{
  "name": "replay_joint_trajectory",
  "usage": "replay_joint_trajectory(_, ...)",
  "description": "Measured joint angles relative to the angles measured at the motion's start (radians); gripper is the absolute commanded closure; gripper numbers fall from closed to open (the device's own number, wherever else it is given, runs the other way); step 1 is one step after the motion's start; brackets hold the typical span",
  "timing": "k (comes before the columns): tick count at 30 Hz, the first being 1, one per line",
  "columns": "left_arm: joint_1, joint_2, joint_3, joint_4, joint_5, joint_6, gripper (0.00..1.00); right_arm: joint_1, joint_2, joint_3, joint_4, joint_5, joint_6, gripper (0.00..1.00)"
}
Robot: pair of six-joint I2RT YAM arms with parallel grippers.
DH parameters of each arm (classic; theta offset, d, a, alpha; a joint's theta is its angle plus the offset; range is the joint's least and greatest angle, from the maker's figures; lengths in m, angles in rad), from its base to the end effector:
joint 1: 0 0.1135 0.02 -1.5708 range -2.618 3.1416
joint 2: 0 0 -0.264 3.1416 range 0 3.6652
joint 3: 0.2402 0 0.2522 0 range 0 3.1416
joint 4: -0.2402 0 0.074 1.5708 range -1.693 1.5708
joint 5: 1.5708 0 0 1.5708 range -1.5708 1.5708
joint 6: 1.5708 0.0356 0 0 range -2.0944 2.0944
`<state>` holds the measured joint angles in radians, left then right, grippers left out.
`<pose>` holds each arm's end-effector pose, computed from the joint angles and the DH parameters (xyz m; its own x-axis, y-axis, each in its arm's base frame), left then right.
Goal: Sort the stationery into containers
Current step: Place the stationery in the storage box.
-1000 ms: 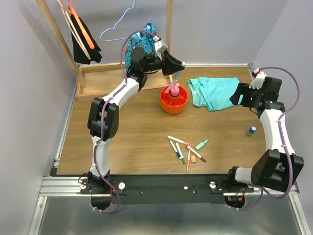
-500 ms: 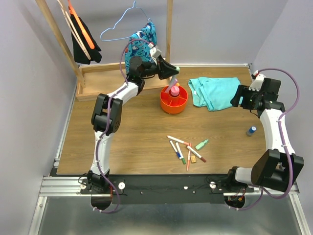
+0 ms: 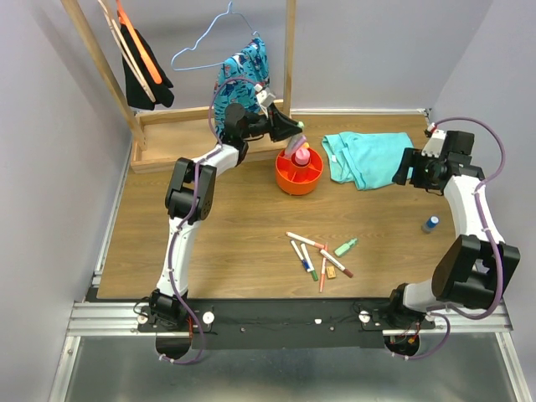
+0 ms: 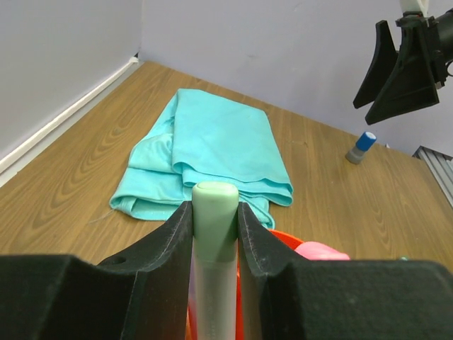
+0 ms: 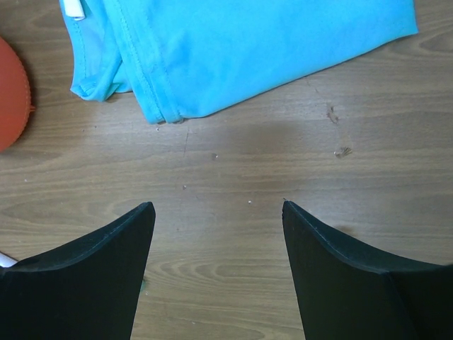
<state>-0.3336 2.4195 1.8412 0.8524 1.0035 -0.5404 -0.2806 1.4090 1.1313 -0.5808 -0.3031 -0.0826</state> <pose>0.5058 -0.2071 0.2295 -0.2659 -0.2005 -0.9429 0.9403 0.1618 -0.2995 0.2913 -0.0729 0.2829 -0.7311 0.1288 -0.6700 0.0166 0.9851 0.1712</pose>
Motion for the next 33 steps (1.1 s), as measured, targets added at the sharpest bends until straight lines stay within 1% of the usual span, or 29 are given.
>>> replay_joint_trajectory(4,0.005,0.004,-0.024,0.032,0.003,-0.005,0.78,0.000,0.026,0.027,-0.006,0.000,-0.005,0.20)
replay_joint_trajectory(13,0.005,0.004,-0.150,0.113,0.010,-0.011,0.77,0.005,0.063,0.062,-0.006,-0.001,-0.005,0.21)
replay_joint_trajectory(15,0.005,0.004,-0.172,0.135,0.012,-0.011,0.71,0.006,0.063,0.062,-0.006,-0.001,-0.005,0.21)
replay_joint_trajectory(17,0.005,0.004,-0.192,0.153,0.013,-0.011,0.59,0.008,0.063,0.062,-0.006,-0.002,-0.005,0.21)
replay_joint_trajectory(20,0.005,0.004,-0.209,0.161,0.015,-0.013,0.51,0.011,0.063,0.062,-0.006,-0.002,-0.005,0.21)
replay_joint_trajectory(26,0.005,-0.008,-0.211,0.154,0.032,-0.027,0.44,0.014,0.063,0.061,-0.006,-0.007,-0.005,0.21)
replay_joint_trajectory(31,0.005,-0.052,-0.186,0.143,0.038,-0.032,0.44,0.018,0.054,0.056,-0.005,-0.014,-0.004,0.21)
replay_joint_trajectory(33,0.005,-0.102,-0.187,0.139,0.040,-0.031,0.44,0.018,0.045,0.051,-0.004,-0.018,-0.002,0.21)
